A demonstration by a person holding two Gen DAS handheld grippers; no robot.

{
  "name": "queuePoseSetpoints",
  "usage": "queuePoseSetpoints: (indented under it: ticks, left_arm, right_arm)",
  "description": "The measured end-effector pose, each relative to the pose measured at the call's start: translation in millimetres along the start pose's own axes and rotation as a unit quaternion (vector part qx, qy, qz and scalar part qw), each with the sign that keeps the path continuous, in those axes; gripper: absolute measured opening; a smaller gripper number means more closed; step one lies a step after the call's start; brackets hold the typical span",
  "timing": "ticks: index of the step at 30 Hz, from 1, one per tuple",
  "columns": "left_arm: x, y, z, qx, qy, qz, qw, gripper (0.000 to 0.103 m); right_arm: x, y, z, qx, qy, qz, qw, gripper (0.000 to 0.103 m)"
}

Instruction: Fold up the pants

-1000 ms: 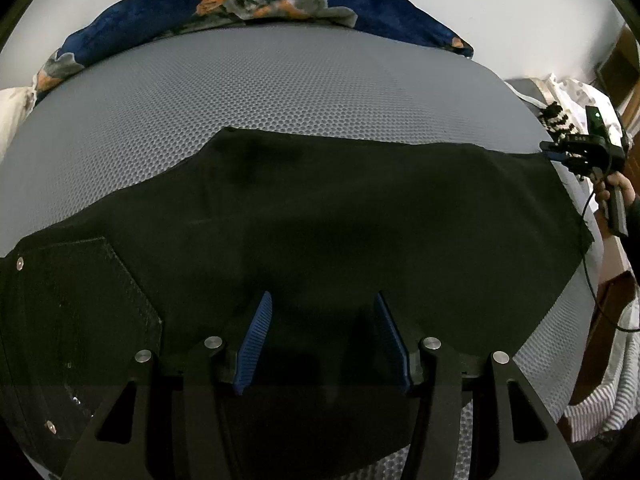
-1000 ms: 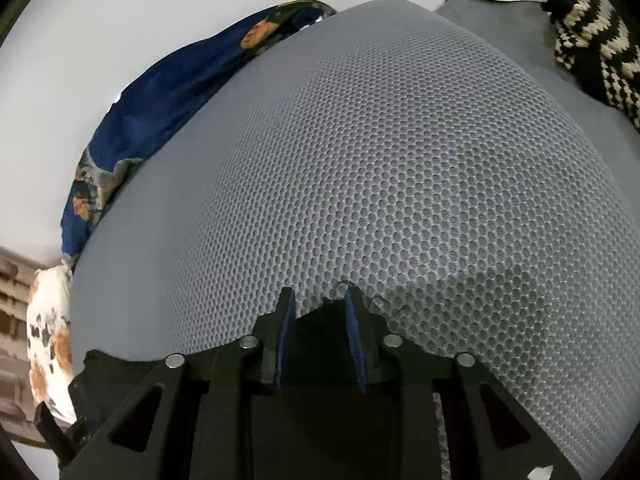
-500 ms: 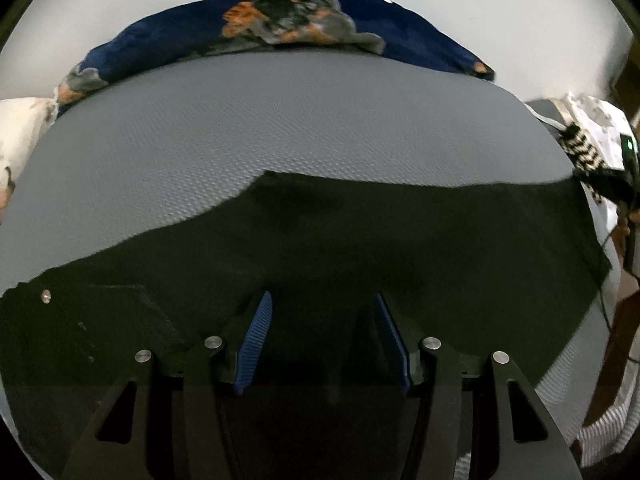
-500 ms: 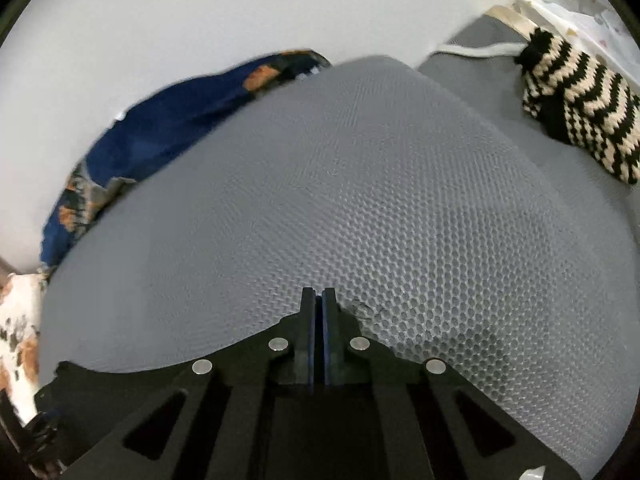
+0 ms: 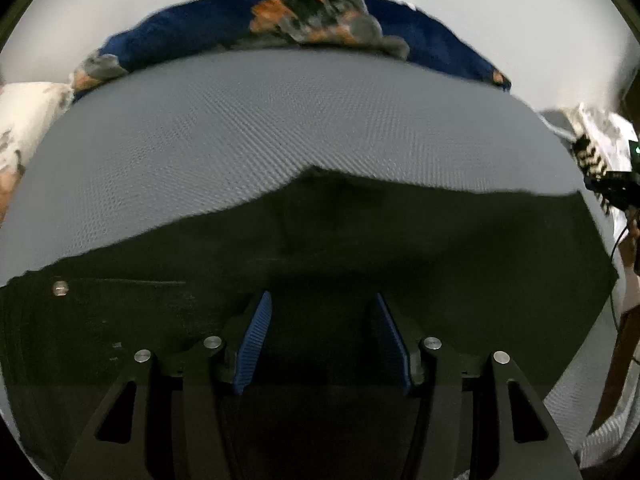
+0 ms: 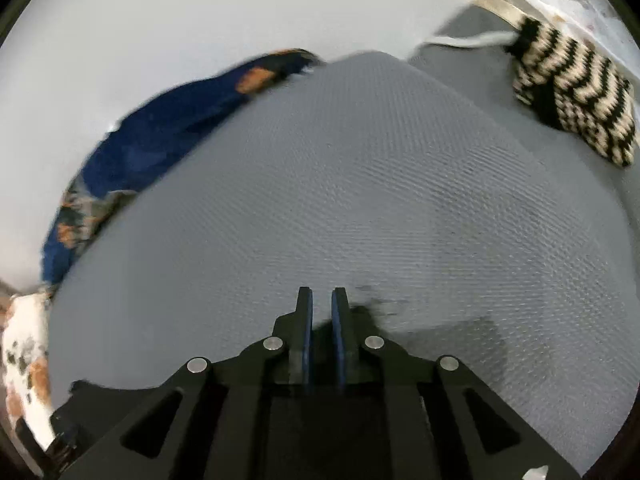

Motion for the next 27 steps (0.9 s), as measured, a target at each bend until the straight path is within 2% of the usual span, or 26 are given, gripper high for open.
queuePoseSetpoints:
  ticks: [5, 7, 10, 11, 14, 19, 23, 27]
  left_arm:
    - [40, -6, -24, -0.02, 0.022, -0.026, 0.9992, 0.055]
    - [67, -14, -33, -0.023, 0.041, -0.05, 0.9976, 0.055]
    - [99, -28, -42, -0.024, 0.052, -0.084, 0.9949, 0.055]
    - [112, -34, -44, -0.022, 0.057, -0.096, 0.9936, 0.055]
    - [132, -47, -47, -0.013, 0.06, -0.105, 0.9925, 0.055]
    - [135, -66, -46, -0.005, 0.059, -0.091, 0.9941, 0.055]
    - [136, -74, -45, -0.003, 0.045, -0.093, 0.9946, 0.055]
    - [137, -78, -46, -0.004, 0.04, -0.087, 0.9954, 0.055]
  right_arm:
    - [97, -24, -1, 0.024, 0.048, -0.093, 0.994, 0.019]
    - [138, -41, 8, 0.046, 0.076, -0.128, 0.988, 0.019]
    - [209, -53, 27, 0.088, 0.119, -0.185, 0.971, 0.023]
    - [235, -61, 36, 0.106, 0.132, -0.206, 0.964, 0.028]
    - [298, -81, 58, 0.146, 0.161, -0.258, 0.941, 0.029]
    - [382, -124, 90, 0.22, 0.192, -0.337, 0.895, 0.034]
    - [426, -150, 118, 0.27, 0.192, -0.38, 0.864, 0.034]
    - [442, -166, 133, 0.307, 0.201, -0.392, 0.844, 0.035]
Point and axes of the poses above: each gripper's, at about its wrist camera, not at the fingertips, and z roughly the way its jaws point, x to its left, y to its top, the point moved 5 cm from there along z, roughly the way its jaws point, and after that the axes turned 7 degrees about x, right-handed, at the moved point
